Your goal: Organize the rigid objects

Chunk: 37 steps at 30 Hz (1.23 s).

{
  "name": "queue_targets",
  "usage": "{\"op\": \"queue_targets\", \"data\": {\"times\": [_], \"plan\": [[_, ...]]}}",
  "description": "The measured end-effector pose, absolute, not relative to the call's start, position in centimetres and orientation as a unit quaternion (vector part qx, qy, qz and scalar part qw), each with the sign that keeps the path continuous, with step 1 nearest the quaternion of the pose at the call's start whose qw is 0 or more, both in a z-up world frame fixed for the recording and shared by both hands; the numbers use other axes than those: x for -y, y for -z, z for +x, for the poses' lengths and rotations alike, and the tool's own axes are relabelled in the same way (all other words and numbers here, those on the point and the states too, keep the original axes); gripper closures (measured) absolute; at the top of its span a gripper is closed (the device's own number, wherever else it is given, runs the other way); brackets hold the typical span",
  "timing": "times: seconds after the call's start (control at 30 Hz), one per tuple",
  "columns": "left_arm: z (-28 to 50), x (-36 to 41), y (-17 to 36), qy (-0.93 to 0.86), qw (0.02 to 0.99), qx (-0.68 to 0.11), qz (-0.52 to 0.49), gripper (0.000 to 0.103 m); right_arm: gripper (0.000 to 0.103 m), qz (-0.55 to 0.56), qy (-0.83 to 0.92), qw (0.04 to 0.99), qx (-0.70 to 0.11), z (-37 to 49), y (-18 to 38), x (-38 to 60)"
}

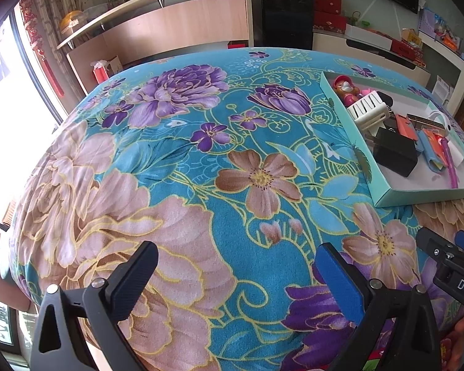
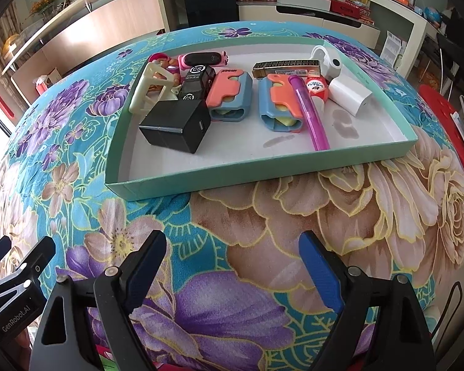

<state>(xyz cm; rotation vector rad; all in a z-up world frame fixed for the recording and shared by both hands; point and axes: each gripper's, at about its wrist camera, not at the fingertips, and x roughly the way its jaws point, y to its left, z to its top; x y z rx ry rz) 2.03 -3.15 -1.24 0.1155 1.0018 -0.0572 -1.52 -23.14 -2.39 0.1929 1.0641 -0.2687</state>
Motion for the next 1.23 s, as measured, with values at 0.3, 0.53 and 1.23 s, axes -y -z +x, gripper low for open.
{"op": "queue_targets", "data": {"times": [0.3,0.53,1.23], "plan": [[2.07,3.09,1.37,0.029,0.874,-0.483,0.053,0.0,0.015,0.081,0.131,0.85,-0.504,-1.55,2.21,22.93],[2.0,3.11,1.28,0.031,0.875,-0.481,0.052,0.0,0.015,0.075,0.132,0.851,-0.504,-1.61,2.11,22.85],[1.88,3.21,1.02,0.032,0.878,-0.475,0.054,0.0,0.015,0.069,0.135,0.849,-0.506,-1.55,2.11,22.6]]}}
